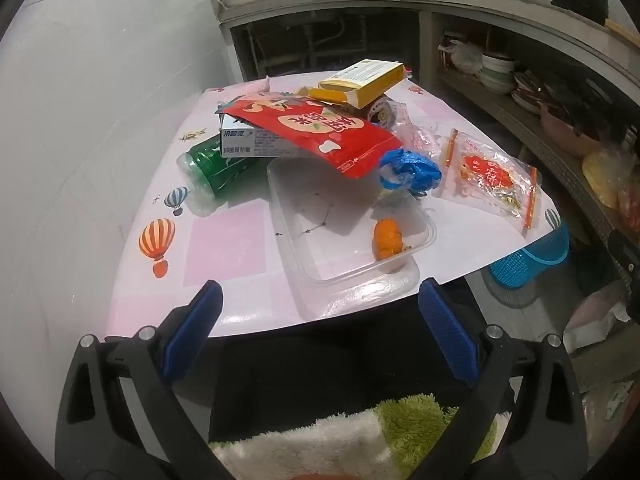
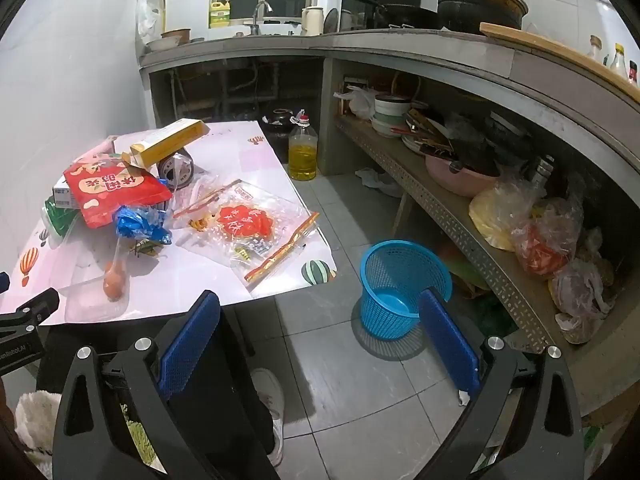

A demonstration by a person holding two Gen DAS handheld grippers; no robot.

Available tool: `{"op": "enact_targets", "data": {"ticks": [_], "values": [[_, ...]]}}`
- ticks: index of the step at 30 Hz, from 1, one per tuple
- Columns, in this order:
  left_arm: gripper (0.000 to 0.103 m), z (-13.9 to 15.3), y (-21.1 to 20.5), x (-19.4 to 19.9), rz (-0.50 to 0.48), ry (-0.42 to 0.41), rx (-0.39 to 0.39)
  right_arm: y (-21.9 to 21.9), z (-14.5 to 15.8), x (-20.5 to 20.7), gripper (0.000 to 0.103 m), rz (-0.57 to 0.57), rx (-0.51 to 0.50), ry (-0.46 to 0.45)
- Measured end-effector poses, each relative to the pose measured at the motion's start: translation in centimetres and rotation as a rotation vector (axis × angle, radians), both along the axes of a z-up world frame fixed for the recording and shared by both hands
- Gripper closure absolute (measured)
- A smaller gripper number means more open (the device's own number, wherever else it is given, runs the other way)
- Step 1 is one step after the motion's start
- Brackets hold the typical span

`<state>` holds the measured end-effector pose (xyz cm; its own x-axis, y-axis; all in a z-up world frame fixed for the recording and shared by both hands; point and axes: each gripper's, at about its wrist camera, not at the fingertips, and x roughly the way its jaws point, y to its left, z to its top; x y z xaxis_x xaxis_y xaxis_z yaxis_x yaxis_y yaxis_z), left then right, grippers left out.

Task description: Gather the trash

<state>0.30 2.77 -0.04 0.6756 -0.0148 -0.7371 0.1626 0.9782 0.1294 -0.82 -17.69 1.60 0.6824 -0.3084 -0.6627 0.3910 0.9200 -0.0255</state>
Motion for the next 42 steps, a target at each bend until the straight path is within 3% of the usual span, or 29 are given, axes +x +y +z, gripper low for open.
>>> {"op": "enact_targets", "data": {"ticks": [42], "values": [[0.009,-0.4,-1.2,0.3,0.014,0.025,-0.014,0.2,0.3,0.4,0.006,-0.003,-0.001,-0.006]]}}
